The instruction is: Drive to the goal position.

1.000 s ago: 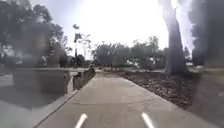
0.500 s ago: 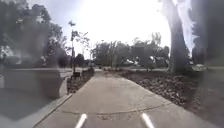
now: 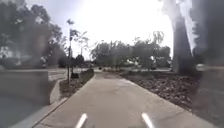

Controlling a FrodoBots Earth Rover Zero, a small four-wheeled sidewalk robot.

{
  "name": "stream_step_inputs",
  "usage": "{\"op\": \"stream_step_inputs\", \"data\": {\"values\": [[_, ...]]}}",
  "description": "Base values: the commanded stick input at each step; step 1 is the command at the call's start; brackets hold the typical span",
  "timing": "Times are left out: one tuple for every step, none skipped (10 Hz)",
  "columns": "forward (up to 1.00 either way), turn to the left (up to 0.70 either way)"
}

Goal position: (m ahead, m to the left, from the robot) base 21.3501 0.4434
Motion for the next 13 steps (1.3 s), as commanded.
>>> {"op": "stream_step_inputs", "data": {"values": [[0.70,0.00],[0.70,0.00],[0.70,0.00],[0.70,0.00],[0.70,0.00],[0.70,0.00],[0.70,0.00],[0.70,0.00],[0.70,0.00],[0.70,0.00],[0.70,0.00],[0.70,0.00],[0.70,0.00]]}}
